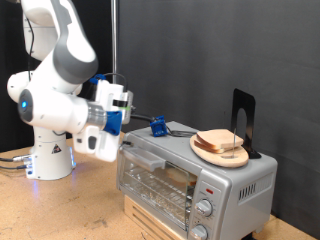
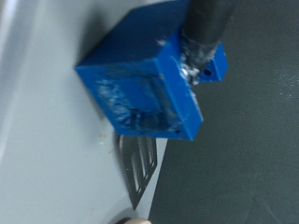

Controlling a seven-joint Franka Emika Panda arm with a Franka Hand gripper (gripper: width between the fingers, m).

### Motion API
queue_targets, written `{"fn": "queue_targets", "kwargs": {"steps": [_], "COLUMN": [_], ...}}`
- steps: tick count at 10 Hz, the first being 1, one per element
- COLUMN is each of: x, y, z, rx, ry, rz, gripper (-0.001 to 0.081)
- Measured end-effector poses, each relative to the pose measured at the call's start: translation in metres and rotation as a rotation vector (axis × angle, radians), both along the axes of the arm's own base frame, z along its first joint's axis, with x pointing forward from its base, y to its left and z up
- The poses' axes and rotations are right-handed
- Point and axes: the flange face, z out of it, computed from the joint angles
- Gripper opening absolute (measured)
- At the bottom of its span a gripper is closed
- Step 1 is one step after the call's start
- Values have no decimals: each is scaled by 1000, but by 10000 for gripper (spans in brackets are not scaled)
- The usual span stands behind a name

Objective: Make a piece of toast with the oven

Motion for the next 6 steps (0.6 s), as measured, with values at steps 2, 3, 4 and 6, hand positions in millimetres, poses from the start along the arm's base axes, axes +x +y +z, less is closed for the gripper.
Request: {"fn": "queue_targets", "kwargs": {"steps": [2, 3, 4, 6], "x": [0, -2, -4, -12], "y": [10, 11, 11, 7], "z": [5, 4, 2, -3], "rx": [-11, -15, -20, -25], "ry": [10, 21, 31, 46], "rz": [-3, -7, -14, -21], "gripper": [808, 808, 808, 808]}}
